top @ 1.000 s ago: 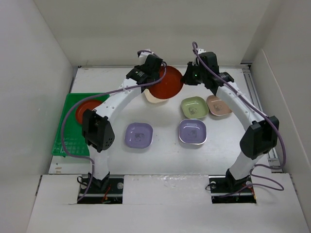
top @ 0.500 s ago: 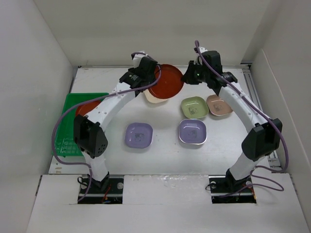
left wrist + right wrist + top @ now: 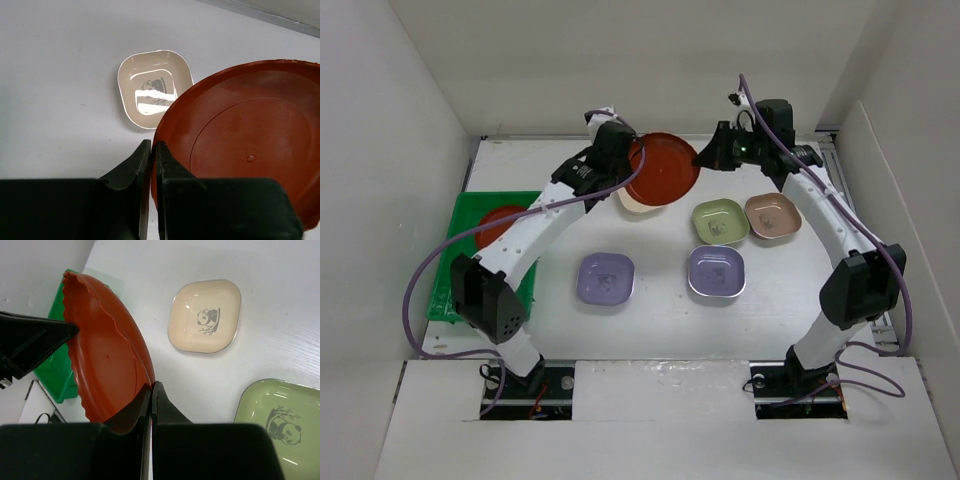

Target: Place the plates into the plastic bin on the countertop

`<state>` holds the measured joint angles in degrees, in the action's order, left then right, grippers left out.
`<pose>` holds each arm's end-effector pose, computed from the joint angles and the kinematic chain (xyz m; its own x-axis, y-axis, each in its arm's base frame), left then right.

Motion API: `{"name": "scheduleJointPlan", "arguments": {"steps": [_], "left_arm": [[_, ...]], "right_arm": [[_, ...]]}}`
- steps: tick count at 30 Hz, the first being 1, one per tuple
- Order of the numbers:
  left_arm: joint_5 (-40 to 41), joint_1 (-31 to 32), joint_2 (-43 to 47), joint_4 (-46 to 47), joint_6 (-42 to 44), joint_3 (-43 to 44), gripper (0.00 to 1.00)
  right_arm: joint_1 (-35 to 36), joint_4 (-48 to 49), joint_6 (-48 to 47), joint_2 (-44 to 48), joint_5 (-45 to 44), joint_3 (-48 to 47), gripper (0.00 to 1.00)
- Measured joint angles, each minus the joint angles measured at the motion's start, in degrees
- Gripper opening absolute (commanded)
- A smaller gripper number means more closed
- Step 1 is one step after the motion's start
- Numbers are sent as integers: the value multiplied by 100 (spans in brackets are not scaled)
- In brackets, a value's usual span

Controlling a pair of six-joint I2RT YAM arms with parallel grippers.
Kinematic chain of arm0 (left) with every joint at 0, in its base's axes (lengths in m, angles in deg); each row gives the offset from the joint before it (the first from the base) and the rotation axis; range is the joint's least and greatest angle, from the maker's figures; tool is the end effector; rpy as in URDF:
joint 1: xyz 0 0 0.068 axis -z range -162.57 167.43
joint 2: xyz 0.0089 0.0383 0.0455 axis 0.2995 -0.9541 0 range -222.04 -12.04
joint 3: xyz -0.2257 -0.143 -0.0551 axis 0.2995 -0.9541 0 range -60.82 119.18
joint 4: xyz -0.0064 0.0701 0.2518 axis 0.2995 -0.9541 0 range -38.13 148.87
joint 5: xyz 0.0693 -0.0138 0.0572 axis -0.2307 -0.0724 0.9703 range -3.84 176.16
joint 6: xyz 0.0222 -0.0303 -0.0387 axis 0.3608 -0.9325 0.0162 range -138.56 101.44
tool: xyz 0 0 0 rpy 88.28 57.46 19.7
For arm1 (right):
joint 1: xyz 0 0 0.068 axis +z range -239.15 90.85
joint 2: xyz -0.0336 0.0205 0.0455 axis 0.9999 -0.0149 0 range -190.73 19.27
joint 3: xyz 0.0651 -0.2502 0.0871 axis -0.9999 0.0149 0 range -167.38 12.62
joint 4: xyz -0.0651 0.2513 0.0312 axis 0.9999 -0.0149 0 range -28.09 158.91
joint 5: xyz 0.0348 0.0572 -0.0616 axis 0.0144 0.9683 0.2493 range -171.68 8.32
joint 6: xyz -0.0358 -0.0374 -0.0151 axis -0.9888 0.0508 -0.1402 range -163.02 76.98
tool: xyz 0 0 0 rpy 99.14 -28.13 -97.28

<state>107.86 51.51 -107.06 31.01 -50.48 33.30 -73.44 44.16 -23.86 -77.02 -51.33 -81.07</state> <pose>0.3244 -0.2037 0.3811 -0.4716 -0.2740 -0.8382 0.0035 0.9499 -0.3125 0.3701 0.1227 0.3766 -0.6363 0.1152 -0.7628 -0.4836 0.7108 0.5108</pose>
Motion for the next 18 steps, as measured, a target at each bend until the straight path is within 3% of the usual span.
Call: {"name": "scheduleJointPlan", "arguments": {"steps": [11, 14, 15, 17, 18], "left_arm": [[-68, 0, 444, 26, 15, -114, 0], [-35, -2, 629, 48, 35, -247, 0], [-17, -4, 671, 44, 37, -267, 0], [63, -11, 693, 44, 42, -262, 0], [101, -17, 693, 31, 44, -260, 0]], "right_arm": [[-146, 402, -11, -249, 684, 11, 11], [-138, 599, 57, -321, 905, 48, 32], [-138, 616, 70, -328, 966, 68, 49], [-136, 640, 109, -341, 1062, 85, 68], [-136, 664, 120, -350, 1086, 87, 84]]}}
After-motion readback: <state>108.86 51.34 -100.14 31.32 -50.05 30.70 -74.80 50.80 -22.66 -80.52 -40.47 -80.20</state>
